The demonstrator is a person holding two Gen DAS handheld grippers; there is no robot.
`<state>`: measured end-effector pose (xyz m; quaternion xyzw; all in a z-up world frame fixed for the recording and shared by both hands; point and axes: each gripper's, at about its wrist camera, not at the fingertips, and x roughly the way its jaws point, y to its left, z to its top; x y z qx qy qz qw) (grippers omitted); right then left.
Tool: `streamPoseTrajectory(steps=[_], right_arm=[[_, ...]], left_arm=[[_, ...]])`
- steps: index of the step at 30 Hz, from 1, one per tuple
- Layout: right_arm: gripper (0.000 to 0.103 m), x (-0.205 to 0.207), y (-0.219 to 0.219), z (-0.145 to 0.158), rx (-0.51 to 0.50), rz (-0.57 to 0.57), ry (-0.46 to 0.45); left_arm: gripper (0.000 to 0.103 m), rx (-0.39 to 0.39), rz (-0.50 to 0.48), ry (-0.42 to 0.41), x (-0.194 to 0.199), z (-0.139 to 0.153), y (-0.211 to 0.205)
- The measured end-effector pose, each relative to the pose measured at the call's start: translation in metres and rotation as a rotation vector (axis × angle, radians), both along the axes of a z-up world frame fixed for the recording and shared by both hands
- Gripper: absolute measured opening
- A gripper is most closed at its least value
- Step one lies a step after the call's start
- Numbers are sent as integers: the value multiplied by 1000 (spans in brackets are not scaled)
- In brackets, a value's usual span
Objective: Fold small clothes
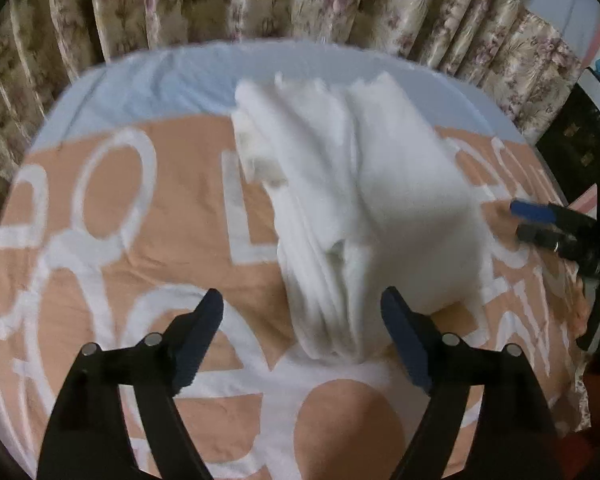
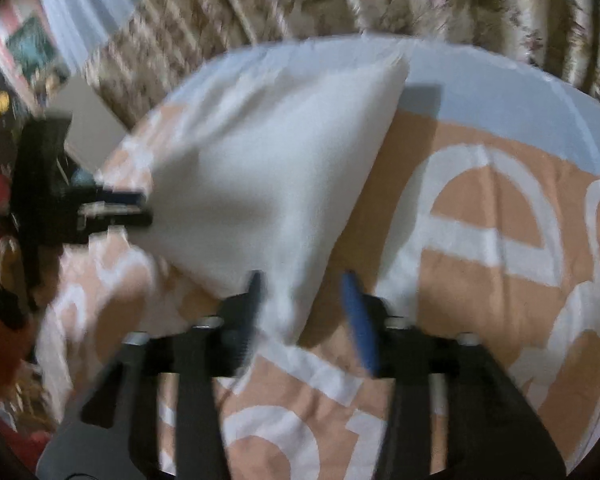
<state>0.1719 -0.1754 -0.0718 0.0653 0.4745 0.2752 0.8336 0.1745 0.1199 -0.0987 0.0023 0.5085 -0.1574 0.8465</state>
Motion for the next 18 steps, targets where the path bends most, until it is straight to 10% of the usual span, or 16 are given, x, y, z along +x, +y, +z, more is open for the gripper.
streamPoseTrajectory(steps=[4, 11, 18], right_arm=[[81, 22, -10, 11, 18, -83, -33], [81, 50, 23, -10, -36, -94, -2], [81, 46, 43, -27, -20, -113, 62]], left_arm=[[96, -35, -3, -20, 9, 6, -13], [96, 134, -96, 34, 33, -45, -46], [96, -9, -89, 86, 55, -63, -30]])
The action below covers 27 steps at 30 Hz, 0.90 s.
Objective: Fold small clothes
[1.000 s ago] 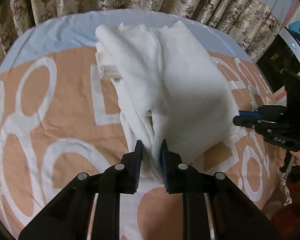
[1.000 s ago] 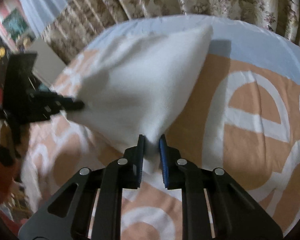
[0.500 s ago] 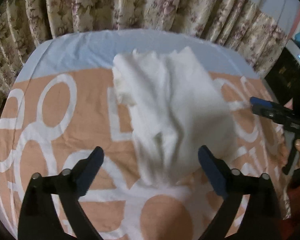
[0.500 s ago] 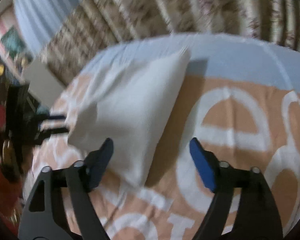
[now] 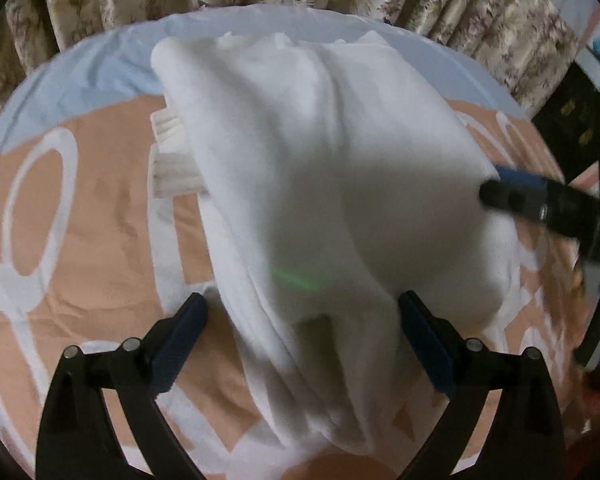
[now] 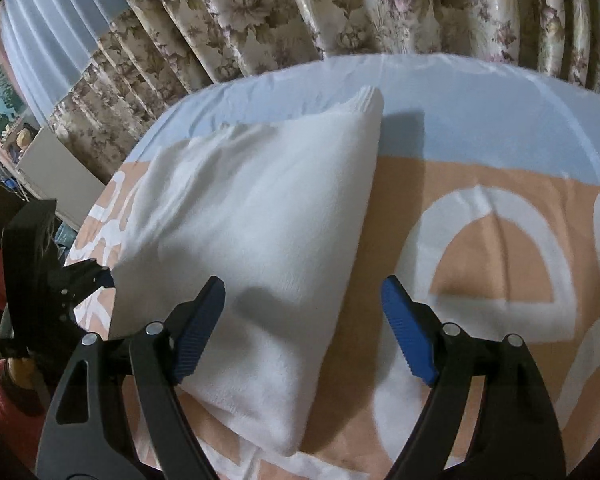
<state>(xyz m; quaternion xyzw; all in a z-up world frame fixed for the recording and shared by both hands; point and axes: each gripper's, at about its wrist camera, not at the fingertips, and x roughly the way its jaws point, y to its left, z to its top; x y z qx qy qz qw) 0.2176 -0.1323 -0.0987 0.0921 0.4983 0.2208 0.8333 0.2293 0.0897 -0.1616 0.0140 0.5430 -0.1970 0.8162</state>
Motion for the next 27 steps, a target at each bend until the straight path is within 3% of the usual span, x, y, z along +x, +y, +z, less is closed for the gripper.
streamPoseTrajectory(steps=[2, 4, 9, 12, 16, 21, 27], right_arm=[[80, 0, 2, -7, 22, -13, 29], [76, 1, 2, -11, 53, -24, 51], [75, 10, 13, -13, 73, -23, 69], [76, 15, 18, -16, 69, -22, 73], [57, 17, 26, -10, 19, 7, 50], [40, 15, 32, 0, -22, 41, 15], [37, 9, 40, 15, -61, 86, -88]], left_arm=[[93, 18, -27, -15, 0, 2, -6], [81, 6, -56, -22, -2, 3, -9], [71, -25, -89, -15, 2, 2, -10], [56, -45, -105, -26, 2, 5, -8], [39, -75, -100, -21, 5, 7, -7], [30, -58, -77, -28, 4, 13, -9], [27, 2, -55, -123, -5, 37, -21]])
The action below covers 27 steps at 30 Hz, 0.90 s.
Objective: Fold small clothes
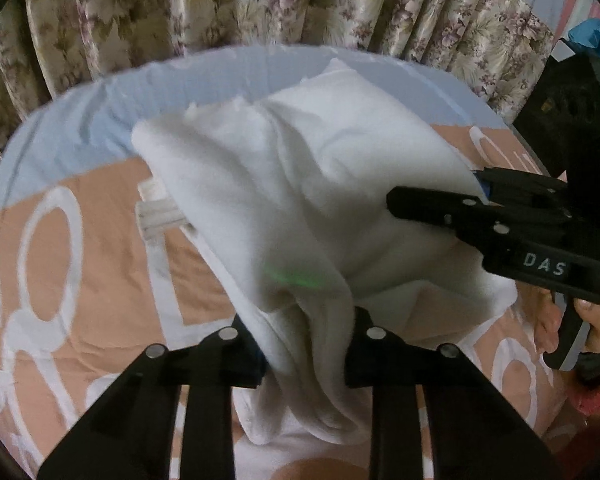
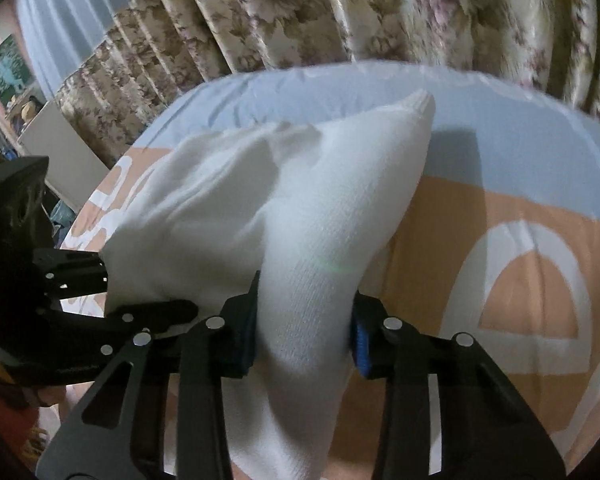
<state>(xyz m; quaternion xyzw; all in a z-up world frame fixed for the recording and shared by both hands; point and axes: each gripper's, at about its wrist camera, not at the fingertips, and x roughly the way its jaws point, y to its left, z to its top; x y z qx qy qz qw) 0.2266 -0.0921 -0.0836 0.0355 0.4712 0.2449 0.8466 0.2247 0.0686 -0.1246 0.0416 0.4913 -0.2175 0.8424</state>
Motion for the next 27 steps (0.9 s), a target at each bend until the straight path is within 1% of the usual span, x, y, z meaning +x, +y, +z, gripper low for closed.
streamPoseTrajectory(steps=[4, 6, 9, 12, 14, 17, 19, 20, 21, 23, 24, 25, 26, 27], right_arm=[[37, -7, -10, 25, 53, 8, -85], [37, -13, -17, 38, 58, 14, -117], [37, -27, -36, 57, 57, 13, -162], [37, -51, -62, 70, 37, 3, -188], [37, -70, -85, 73, 28, -4, -192], [37, -97, -115, 63, 9, -2, -172], [38, -109, -129, 50, -8, -3, -144], [38, -115, -137, 40, -11, -5, -121], [38, -121, -144, 30, -12, -11, -104], [39, -129, -154, 6, -16, -19, -75], [40, -132, -156, -1, -11, -23, -71], [42, -134, -159, -8, -5, -28, -64], [46, -137, -161, -11, 3, -34, -61], [50, -139, -162, -12, 10, -39, -61]], left_arm=[[27, 14, 1, -59, -13, 27, -13], [27, 15, -11, -90, -24, 42, -25], [27, 17, -38, -118, -43, 56, -45], [27, 8, -64, -125, -67, 61, -78], [27, -3, -63, -111, -88, 55, -102], [27, -3, -64, -88, -112, 36, -130], [28, -11, -61, -54, -121, 18, -143], [28, -8, -57, -46, -123, 9, -147], [28, 10, -53, -56, -127, 0, -153], [32, 37, -47, -72, -133, -10, -157], [40, 45, -40, -75, -134, -13, -157], [46, 56, -34, -70, -136, -17, -158], [47, 57, -25, -70, -138, -18, -156], [53, 52, -22, -70, -139, -18, -155]])
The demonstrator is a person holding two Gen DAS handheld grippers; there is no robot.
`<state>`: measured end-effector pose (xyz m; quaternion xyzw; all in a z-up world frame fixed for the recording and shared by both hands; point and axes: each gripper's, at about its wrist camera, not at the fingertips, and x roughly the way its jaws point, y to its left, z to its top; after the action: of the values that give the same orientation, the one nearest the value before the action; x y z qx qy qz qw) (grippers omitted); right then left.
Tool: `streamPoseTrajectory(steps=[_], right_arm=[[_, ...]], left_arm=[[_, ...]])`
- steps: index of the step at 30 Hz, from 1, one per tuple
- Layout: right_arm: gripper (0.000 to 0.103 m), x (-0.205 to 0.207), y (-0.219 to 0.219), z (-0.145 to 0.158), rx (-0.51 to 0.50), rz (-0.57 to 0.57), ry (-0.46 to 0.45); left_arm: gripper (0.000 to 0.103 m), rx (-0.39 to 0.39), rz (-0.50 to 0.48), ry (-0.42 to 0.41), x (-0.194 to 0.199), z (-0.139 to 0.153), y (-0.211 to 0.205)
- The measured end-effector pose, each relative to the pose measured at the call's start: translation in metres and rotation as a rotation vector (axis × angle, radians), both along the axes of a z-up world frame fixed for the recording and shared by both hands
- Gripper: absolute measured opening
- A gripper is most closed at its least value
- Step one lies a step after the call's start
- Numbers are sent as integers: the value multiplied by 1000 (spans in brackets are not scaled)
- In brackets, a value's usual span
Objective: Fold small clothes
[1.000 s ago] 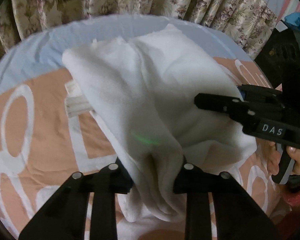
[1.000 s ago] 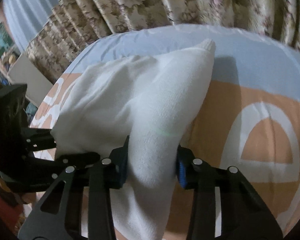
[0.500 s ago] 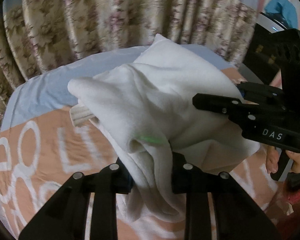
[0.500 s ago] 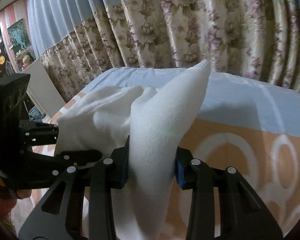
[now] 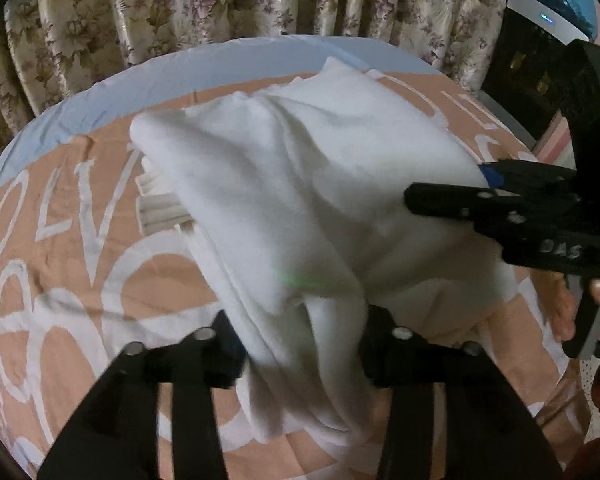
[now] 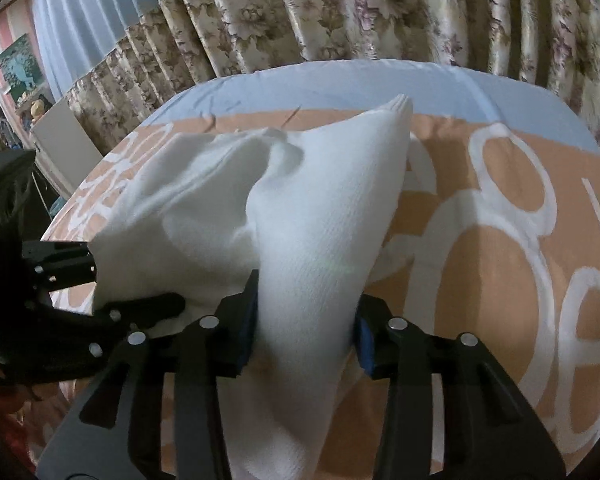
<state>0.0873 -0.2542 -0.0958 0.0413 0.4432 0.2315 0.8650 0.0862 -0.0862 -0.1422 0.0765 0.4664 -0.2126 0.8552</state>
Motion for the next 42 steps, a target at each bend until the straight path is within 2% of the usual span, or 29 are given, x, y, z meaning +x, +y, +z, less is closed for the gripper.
streamPoseTrajectory(steps=[2, 4, 8, 11, 14, 17, 21, 25, 31, 33, 34, 36, 37, 42], right_arm=[[61, -2, -2, 3, 6, -3, 15], [68, -10, -6, 13, 21, -5, 6], [81, -25, -16, 36, 22, -53, 0], [83, -32, -17, 39, -41, -104, 20], [83, -40, -9, 27, -139, -126, 43], [82, -46, 3, 13, -177, -101, 59], [80, -58, 22, -1, -267, -37, 58], [80, -70, 25, -10, -328, -4, 49], [80, -68, 10, -8, -282, -31, 61], [80, -70, 7, 6, -217, -29, 50], [81, -72, 4, 17, -166, -40, 37], [90, -74, 0, 34, -104, -58, 20], [99, -75, -1, 44, -86, -74, 3], [100, -95, 6, 83, -71, -156, -96]], left_arm=[[64, 2, 6, -10, -2, 6, 6], [77, -7, 8, -46, -11, 21, 16], [86, -75, -11, -79, -20, 58, 34], [87, -61, 24, -97, -2, 71, 36], [87, -6, 60, -80, 24, 59, 29], [87, 64, 79, -72, 44, 37, 30], [89, 68, 43, -69, 48, 19, 47], [90, 30, 6, -71, 49, 13, 58], [89, 32, 15, -69, 37, 28, 56], [90, 29, 41, -67, 28, 37, 56], [92, 13, 64, -59, 20, 44, 59], [98, -19, 113, -66, 0, 58, 67], [98, -22, 136, -78, -7, 65, 71], [101, 35, 320, -122, -54, 90, 91]])
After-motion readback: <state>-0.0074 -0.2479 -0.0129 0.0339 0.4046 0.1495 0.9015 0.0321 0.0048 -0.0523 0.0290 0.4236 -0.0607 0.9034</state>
